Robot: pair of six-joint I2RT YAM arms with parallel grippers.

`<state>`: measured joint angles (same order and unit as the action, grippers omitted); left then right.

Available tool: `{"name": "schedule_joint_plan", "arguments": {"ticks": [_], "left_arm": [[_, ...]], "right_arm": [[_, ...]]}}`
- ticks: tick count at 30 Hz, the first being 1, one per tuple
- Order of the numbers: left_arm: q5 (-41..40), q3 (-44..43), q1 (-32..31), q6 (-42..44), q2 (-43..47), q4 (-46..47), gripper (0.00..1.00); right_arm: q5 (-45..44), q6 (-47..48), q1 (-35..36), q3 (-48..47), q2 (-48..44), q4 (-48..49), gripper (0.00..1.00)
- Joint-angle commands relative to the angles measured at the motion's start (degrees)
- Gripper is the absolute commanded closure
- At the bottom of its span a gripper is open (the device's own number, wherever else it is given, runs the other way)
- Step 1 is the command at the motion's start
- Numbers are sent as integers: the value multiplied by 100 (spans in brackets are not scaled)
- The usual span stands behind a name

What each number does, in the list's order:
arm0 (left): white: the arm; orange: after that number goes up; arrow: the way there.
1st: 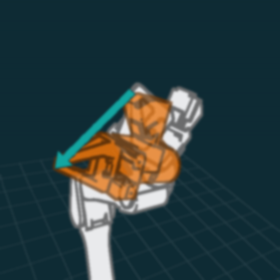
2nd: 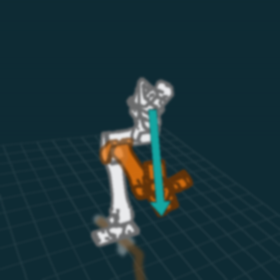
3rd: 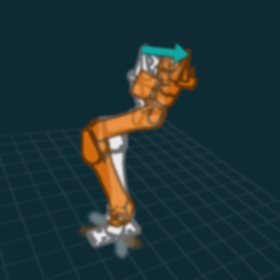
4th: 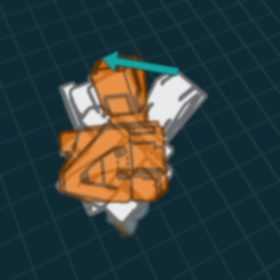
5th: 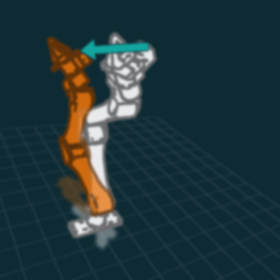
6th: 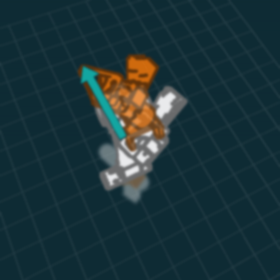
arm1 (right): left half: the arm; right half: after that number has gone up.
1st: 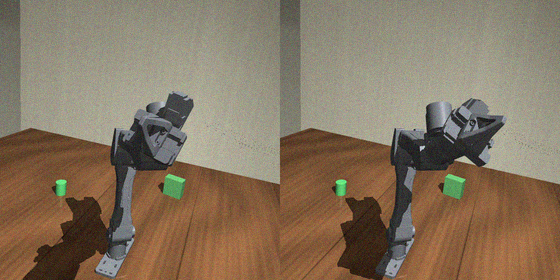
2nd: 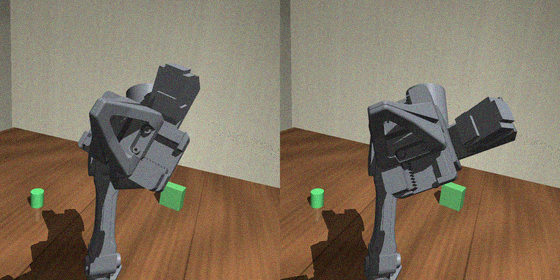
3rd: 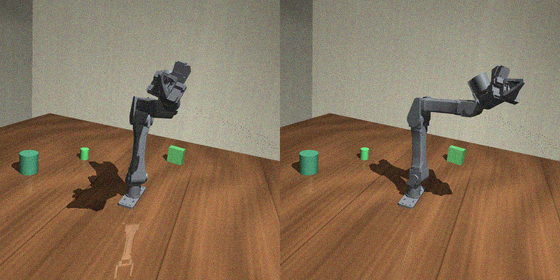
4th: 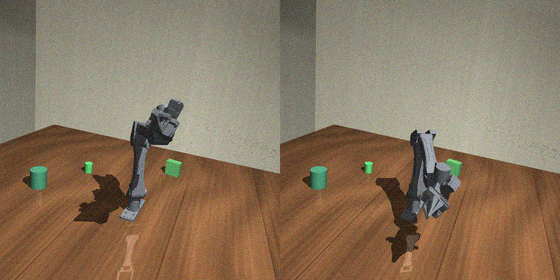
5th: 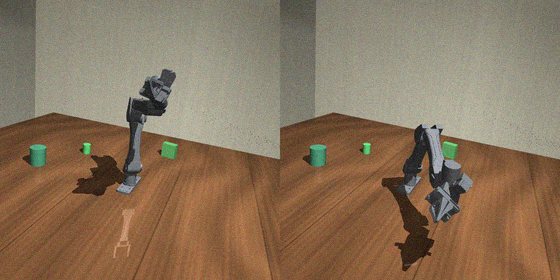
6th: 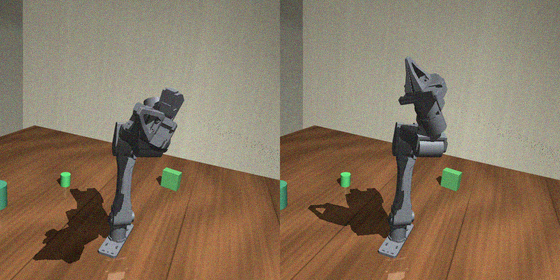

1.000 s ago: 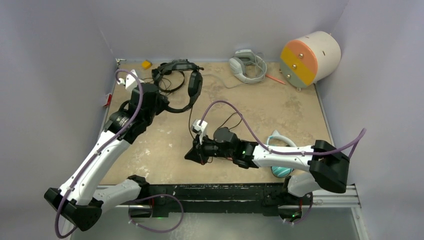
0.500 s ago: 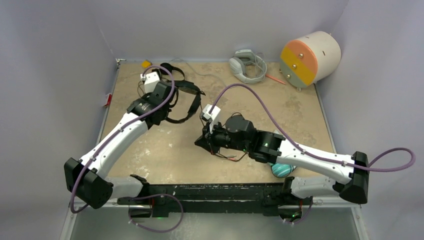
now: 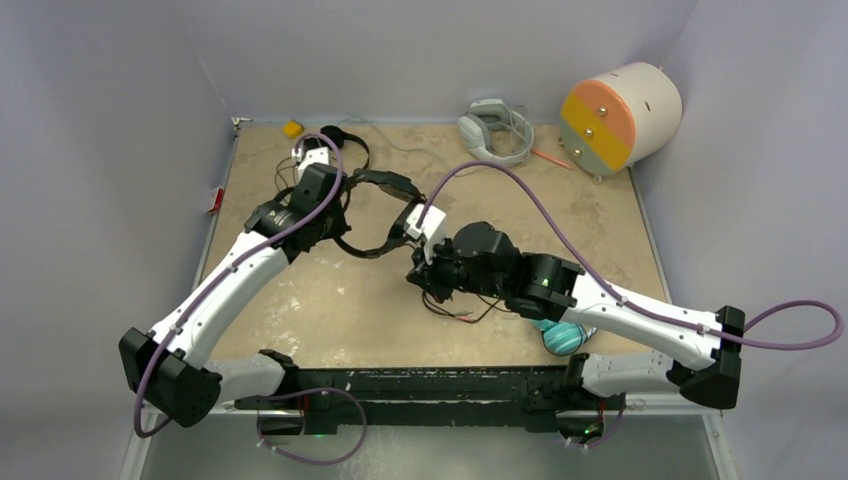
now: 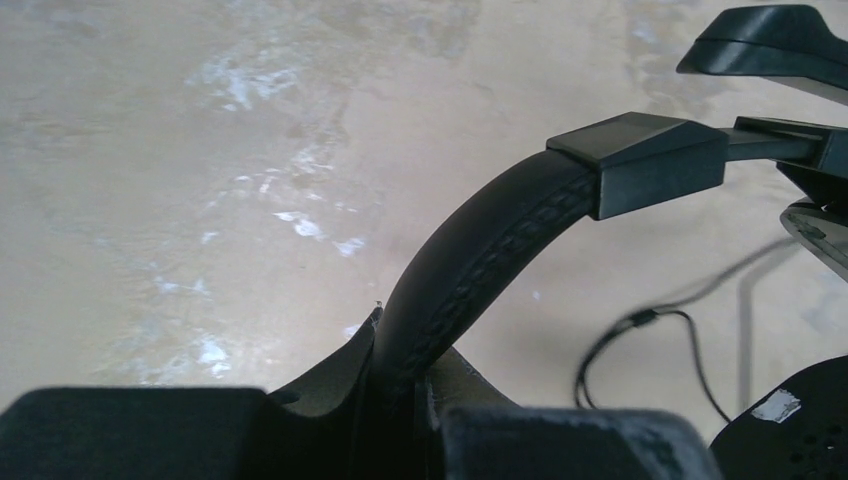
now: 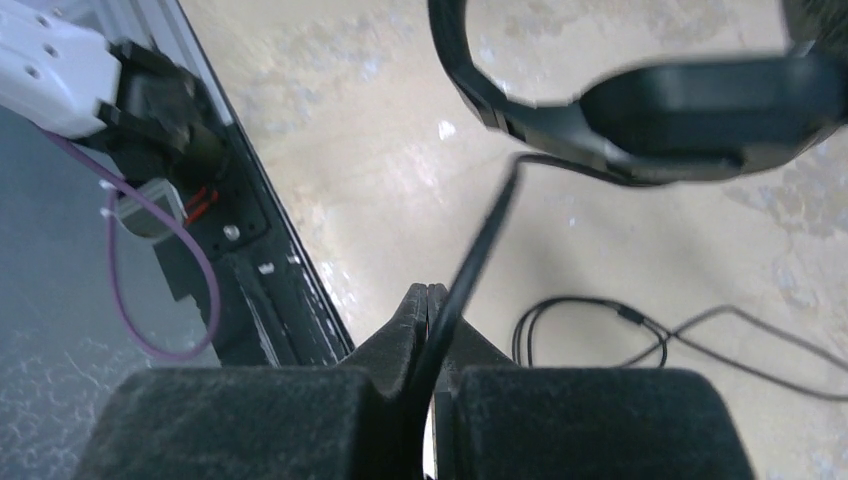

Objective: Wrap the headphones
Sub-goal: Wrap the headphones cable around the headphones.

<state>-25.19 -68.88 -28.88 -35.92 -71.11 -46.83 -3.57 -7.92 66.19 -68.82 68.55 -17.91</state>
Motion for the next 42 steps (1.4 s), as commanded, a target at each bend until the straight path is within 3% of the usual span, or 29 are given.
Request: {"name": "schedule_joint_plan", "arguments": {"ticks": [1, 6, 15, 23, 28, 34, 42], "left_arm": [[1175, -402, 90, -337, 388, 346, 100], [1753, -648, 109, -451, 509, 257, 100], [3033, -686, 129, -416, 629, 573, 100], [2196, -521, 131, -474, 177, 469, 100], [2287, -420, 129, -888, -1, 965, 100], [2444, -306, 130, -756, -464, 1178, 100], [1347, 55, 121, -371, -701, 788, 100]], "right_arm": [[-245, -57, -49, 512, -331, -29, 99], [-562, -241, -157, 976, -641, -67, 99], [27, -254, -467, 1324, -699, 28, 98], [958, 466, -446, 216, -141, -611, 100], [1407, 501, -394, -76, 109, -536, 100], [1294, 533, -379, -679, 600, -721, 100], [761, 739, -408, -1568, 912, -1643, 100]]}}
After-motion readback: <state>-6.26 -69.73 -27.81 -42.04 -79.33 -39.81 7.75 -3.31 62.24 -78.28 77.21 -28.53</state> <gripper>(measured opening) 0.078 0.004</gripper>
